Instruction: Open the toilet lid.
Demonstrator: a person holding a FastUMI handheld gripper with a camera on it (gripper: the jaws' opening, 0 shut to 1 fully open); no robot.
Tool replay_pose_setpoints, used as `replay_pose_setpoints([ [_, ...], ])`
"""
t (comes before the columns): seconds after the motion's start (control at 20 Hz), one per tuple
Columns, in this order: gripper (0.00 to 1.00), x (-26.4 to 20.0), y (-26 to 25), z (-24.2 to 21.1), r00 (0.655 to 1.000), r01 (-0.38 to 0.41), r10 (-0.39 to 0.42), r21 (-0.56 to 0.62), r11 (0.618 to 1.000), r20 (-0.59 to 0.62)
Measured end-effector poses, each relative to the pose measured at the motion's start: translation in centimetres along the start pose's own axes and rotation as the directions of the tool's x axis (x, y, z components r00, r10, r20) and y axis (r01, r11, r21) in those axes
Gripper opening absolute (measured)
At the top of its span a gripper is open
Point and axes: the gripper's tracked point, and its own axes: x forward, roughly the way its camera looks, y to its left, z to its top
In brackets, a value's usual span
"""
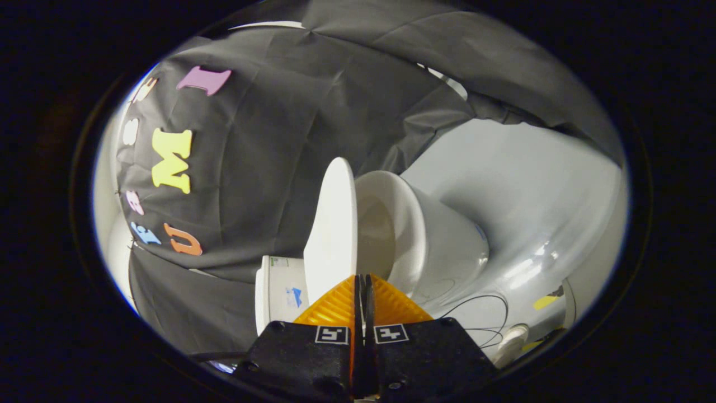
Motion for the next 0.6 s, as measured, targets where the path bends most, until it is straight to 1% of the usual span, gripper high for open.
replay_pose_setpoints([
  [0.3, 0.04, -0.8, 3.6, 0.0, 0.999, -0.035, 0.035, -0.033, 0.999, 0.008],
  [0.45, 0.04, -1.1, 4.8, 0.1, 0.999, -0.032, 0.033, -0.049, 0.998, 0.011],
  [0.6, 0.04, -1.7, 7.1, -0.5, 0.999, -0.049, 0.051, -0.075, 0.996, 0.018],
])
